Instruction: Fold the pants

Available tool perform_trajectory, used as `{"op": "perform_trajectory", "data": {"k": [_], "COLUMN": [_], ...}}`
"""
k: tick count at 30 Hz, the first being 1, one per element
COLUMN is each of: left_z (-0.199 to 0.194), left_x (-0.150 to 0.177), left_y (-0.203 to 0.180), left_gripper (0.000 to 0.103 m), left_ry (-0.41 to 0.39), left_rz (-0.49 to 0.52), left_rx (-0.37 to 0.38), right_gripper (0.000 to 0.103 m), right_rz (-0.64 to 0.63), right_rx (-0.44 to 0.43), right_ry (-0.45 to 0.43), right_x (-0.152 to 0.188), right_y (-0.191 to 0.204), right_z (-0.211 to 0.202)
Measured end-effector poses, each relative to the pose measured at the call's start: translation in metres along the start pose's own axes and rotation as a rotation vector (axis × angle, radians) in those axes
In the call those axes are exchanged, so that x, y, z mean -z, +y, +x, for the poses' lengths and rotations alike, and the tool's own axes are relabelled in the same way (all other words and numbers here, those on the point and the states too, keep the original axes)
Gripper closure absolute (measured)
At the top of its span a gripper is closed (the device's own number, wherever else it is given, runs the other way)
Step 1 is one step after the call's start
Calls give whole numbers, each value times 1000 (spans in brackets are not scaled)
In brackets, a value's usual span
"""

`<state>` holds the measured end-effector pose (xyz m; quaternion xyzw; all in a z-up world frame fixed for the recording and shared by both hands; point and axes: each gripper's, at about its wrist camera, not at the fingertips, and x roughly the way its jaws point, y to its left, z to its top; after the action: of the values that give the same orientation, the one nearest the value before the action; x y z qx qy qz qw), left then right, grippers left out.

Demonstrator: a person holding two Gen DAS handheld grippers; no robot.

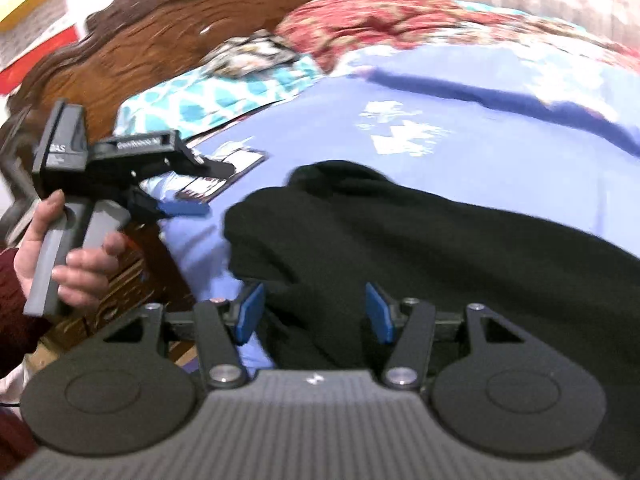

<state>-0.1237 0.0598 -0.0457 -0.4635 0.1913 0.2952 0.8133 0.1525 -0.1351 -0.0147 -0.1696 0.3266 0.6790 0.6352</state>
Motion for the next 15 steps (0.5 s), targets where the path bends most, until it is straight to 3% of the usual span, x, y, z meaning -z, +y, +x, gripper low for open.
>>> {"op": "perform_trajectory", "data": {"k": [3, 4, 5, 6, 10, 12, 15], "left_z": [17, 23, 28, 32, 39, 42, 50], "left_x": [16, 18, 20, 21, 21, 21, 19], "left_y": [5, 5, 3, -2, -16, -17, -15], "left_gripper": [12, 12, 11, 9, 1, 0, 0], "left_ry": [75, 92, 108, 118, 125, 126, 132], "left_rz": [-53, -59, -56, -42, -7, -12, -38], "left_rx": [38, 43, 49, 53, 72, 68, 63], "right_gripper": [50, 57, 81, 86, 88, 88, 88], "right_rz": [-40, -49, -58, -69, -10, -83, -284], "right_rx": [-21, -13, 0, 27, 132, 216, 271], "right_ry": [38, 56, 86, 116, -12, -80, -7], "right_x": [-6, -7, -7, -6, -16, -18, -2], "right_y": [4, 4, 2, 2, -7, -4, 12], "right_z": [25, 34, 45, 55, 39, 27, 42]}}
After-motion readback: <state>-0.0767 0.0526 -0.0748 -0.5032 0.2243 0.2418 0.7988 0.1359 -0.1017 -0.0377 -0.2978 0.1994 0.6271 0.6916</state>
